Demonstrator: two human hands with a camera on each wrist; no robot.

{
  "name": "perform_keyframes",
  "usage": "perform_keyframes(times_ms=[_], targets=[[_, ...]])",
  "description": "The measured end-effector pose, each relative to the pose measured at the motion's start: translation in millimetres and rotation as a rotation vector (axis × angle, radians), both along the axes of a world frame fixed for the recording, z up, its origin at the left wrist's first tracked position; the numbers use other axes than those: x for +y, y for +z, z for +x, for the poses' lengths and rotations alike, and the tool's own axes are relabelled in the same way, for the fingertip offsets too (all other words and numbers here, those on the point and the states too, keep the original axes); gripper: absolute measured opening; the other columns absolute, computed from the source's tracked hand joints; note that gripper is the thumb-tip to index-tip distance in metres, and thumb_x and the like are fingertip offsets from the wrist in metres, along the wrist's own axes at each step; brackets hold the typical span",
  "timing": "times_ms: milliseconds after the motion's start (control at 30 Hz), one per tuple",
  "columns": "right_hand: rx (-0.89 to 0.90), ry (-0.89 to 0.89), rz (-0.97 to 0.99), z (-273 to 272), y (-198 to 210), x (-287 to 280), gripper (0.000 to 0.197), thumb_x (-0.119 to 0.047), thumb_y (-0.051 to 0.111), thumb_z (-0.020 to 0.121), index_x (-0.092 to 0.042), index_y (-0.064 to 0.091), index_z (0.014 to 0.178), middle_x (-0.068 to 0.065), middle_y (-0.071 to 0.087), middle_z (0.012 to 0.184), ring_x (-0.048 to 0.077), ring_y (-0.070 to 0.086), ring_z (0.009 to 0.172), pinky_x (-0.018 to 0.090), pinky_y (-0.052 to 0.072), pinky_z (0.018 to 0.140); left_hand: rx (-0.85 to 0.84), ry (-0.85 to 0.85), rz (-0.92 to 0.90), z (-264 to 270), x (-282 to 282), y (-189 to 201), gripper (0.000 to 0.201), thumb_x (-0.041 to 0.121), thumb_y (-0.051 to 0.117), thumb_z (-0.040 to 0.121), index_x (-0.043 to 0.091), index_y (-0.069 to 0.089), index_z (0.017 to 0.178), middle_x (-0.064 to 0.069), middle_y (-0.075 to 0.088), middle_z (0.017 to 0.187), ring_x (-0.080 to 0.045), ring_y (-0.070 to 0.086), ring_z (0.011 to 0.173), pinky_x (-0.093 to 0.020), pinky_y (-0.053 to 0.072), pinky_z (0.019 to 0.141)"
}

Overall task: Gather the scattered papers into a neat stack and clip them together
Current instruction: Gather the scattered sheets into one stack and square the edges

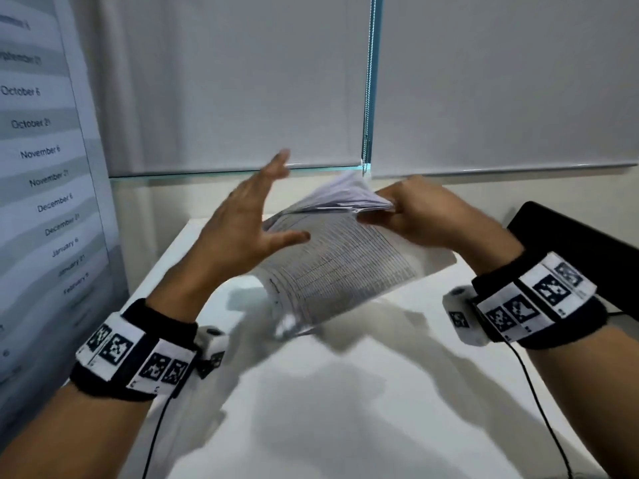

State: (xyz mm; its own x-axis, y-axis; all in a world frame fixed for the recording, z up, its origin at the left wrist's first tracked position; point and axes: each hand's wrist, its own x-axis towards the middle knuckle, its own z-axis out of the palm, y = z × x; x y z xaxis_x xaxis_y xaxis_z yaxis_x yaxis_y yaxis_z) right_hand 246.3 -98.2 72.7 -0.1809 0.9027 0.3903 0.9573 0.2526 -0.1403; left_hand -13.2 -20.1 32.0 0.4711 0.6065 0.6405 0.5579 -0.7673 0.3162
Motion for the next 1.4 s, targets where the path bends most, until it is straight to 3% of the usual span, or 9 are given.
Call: perform_keyframes(times_ms=[100, 167, 333, 533, 700, 800, 900, 1067, 1400], targets=[[-0.120, 0.057, 0.065, -18.4, 26.4, -16.4, 0.025, -0.046, 0.064, 0.094, -0.021, 0.070, 0.092, 0.001, 0.068, 0.078, 0.022, 0.051, 0.069, 0.029, 0.032, 0.055, -0.034, -0.125, -0.137, 9.3, -10.6, 15.8, 0.033, 0.049, 0.076, 0.078, 0.034, 0.075, 0.108, 0.028, 0.066, 0.078, 0.013, 0.056, 0.078, -0.015, 0.042, 0.068], [-0.088, 0.059, 0.135, -19.2, 32.2, -23.0, 0.024, -0.048, 0.064, 0.093, -0.027, 0.071, 0.099, -0.006, 0.067, 0.081, 0.023, 0.057, 0.076, 0.026, 0.038, 0.057, -0.162, -0.195, -0.197, 11.9, -11.9, 16.0, 0.018, 0.037, 0.076, 0.082, 0.020, 0.081, 0.088, 0.019, 0.058, 0.063, 0.009, 0.048, 0.060, -0.015, 0.039, 0.057], [0.384, -0.078, 0.488, 13.8, 5.8, -5.6, 0.082, -0.060, 0.073, 0.079, -0.025, 0.041, 0.145, 0.000, 0.058, 0.136, 0.020, 0.062, 0.112, 0.036, 0.049, 0.096, -0.596, -0.119, -0.306, 0.1, -2.4, 6.6, 0.035, 0.039, 0.086, 0.078, 0.005, 0.078, 0.082, 0.005, 0.067, 0.075, -0.014, 0.063, 0.066, -0.029, 0.053, 0.071], [1.306, 0.165, 0.072, -11.3, -36.4, 9.7, 0.068, -0.055, 0.074, 0.072, -0.012, 0.061, 0.122, 0.003, 0.077, 0.107, 0.017, 0.074, 0.100, 0.043, 0.055, 0.099, -0.857, -0.195, -0.511, 10.0, -7.8, -1.4, 0.015, 0.021, 0.078, 0.085, 0.018, 0.077, 0.100, 0.002, 0.079, 0.099, -0.023, 0.075, 0.097, -0.041, 0.061, 0.091], [1.076, 0.165, 0.373, -36.1, -48.7, 17.6, 0.008, -0.028, 0.068, 0.095, -0.025, 0.065, 0.102, -0.012, 0.073, 0.090, -0.008, 0.068, 0.082, 0.020, 0.054, 0.078, -0.920, -0.005, -0.459, 16.4, 1.9, -11.3, 0.035, 0.033, 0.081, 0.086, 0.008, 0.075, 0.110, -0.004, 0.079, 0.102, -0.023, 0.077, 0.093, -0.045, 0.063, 0.087], [0.768, 0.142, 0.457, -57.2, -66.6, 15.1, 0.012, -0.018, 0.063, 0.098, -0.010, 0.063, 0.107, -0.004, 0.063, 0.081, -0.002, 0.057, 0.064, 0.004, 0.039, 0.059, -0.931, 0.120, -0.416, 27.1, 0.3, -26.4, 0.047, 0.044, 0.080, 0.083, 0.008, 0.075, 0.112, -0.005, 0.079, 0.103, -0.023, 0.076, 0.094, -0.048, 0.062, 0.090], [0.921, 0.120, 0.445, -50.9, -72.6, 19.7, 0.015, -0.024, 0.069, 0.094, -0.016, 0.065, 0.106, -0.007, 0.067, 0.084, -0.001, 0.061, 0.072, 0.011, 0.049, 0.066, -0.950, 0.097, -0.458, 22.4, -0.2, -29.1, 0.038, 0.042, 0.079, 0.087, 0.013, 0.074, 0.110, -0.002, 0.078, 0.103, -0.021, 0.076, 0.094, -0.046, 0.063, 0.089], [1.365, 0.225, 0.158, -34.8, -63.2, 27.9, 0.028, -0.039, 0.071, 0.090, -0.029, 0.062, 0.114, 0.004, 0.074, 0.114, 0.023, 0.072, 0.105, 0.053, 0.057, 0.094, -0.947, -0.030, -0.423, 10.6, 4.2, -18.0, 0.031, 0.037, 0.071, 0.094, 0.021, 0.062, 0.119, -0.005, 0.073, 0.115, -0.020, 0.073, 0.104, -0.038, 0.062, 0.090], [1.311, 0.195, 0.089, -26.7, -70.9, 28.5, 0.038, -0.044, 0.075, 0.084, -0.015, 0.070, 0.109, 0.003, 0.078, 0.103, 0.021, 0.075, 0.098, 0.047, 0.058, 0.094, -0.920, -0.083, -0.514, 6.6, 7.1, -22.8, 0.031, 0.037, 0.065, 0.097, 0.014, 0.067, 0.118, 0.002, 0.078, 0.107, -0.015, 0.076, 0.098, -0.036, 0.061, 0.092]])
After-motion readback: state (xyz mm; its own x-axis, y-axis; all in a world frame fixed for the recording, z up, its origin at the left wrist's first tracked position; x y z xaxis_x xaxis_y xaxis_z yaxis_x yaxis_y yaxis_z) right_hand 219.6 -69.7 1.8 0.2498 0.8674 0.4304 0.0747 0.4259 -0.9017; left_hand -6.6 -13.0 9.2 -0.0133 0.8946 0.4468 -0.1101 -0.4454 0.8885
